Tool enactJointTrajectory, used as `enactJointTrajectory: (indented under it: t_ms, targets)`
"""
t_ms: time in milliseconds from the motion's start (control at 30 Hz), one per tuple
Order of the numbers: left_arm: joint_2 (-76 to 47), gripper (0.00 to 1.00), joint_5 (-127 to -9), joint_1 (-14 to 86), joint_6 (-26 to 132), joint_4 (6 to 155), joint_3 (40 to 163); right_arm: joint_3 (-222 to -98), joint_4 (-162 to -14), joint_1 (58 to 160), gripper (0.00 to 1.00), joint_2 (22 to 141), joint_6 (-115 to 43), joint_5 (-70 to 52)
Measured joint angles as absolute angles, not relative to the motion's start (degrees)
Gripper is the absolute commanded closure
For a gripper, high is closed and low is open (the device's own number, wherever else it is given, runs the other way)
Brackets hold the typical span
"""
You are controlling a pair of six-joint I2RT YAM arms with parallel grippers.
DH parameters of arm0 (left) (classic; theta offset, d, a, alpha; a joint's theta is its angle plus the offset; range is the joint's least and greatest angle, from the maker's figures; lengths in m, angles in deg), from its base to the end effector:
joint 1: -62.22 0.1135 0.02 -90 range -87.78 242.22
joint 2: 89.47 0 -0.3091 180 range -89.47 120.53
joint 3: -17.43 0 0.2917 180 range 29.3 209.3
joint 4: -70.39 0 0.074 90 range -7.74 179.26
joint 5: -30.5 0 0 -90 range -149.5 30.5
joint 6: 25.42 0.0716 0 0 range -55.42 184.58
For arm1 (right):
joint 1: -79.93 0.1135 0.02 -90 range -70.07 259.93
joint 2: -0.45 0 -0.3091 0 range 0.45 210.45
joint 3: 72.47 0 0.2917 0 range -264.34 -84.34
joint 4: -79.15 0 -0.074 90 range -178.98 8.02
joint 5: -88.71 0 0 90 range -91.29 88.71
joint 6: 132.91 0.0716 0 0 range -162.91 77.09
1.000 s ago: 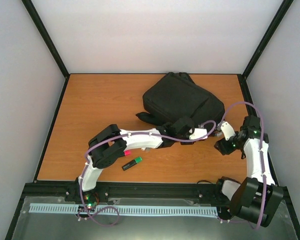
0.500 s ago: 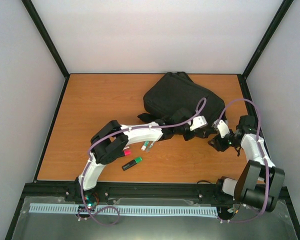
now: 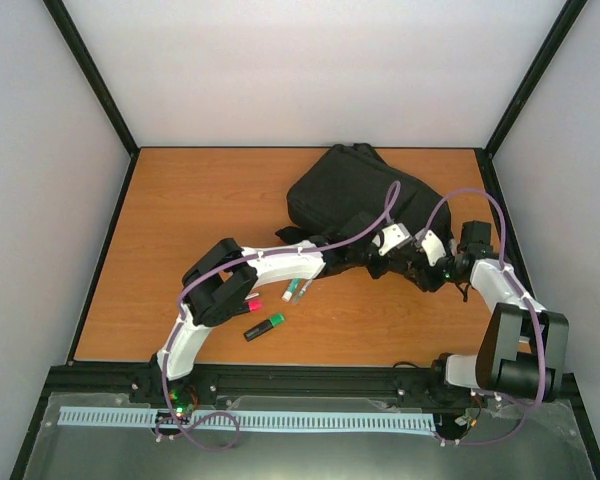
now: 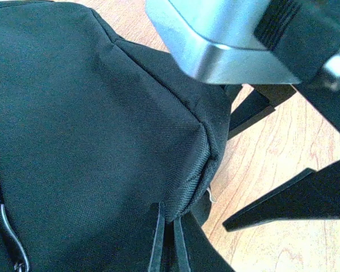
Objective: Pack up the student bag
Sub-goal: Zip the student bag at the center of the board.
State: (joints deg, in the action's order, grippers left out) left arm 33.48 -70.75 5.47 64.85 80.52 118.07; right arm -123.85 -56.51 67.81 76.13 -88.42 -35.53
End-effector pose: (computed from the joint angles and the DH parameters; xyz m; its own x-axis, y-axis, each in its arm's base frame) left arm 0.3062 -0.4925 0.1848 -0.2898 0.4505 -0.8444 0.9119 0.3979 -0.1007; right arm 0.2606 -0.0148 0.1689 -0.6190 -0.4703 -0.6291 -0.6683 0.7361 0.1074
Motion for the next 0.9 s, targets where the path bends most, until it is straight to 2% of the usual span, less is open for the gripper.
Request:
enactJointTrajectory:
  t_ms: [333, 467, 667, 833, 900]
  targets:
    - [33.85, 0.99, -71.12, 5.6, 62.6, 80.5, 118.7, -123.78, -63.39, 69.93, 0.61, 77.51, -83.05, -31.35]
    - [34.05, 0.99, -71.12, 5.6, 62.36, 80.46, 118.7, -123.76, -64.4, 70.06, 0.73, 78.3, -82.04, -30.35]
    - [34.09, 0.99, -71.1, 5.6, 62.12, 80.35, 118.72, -123.72, -64.11, 70.23, 0.76, 78.25, -82.46, -29.87]
    - [34.09, 0.99, -71.08, 5.6, 61.77, 80.33, 118.72, -123.37, -62.74, 70.28, 0.92, 76.7, -83.88, -28.71]
    - [34.09, 0.99, -71.08, 5.62, 61.72, 80.33, 118.72, -123.37, -62.04, 70.25, 0.93, 75.98, -84.31, -28.1]
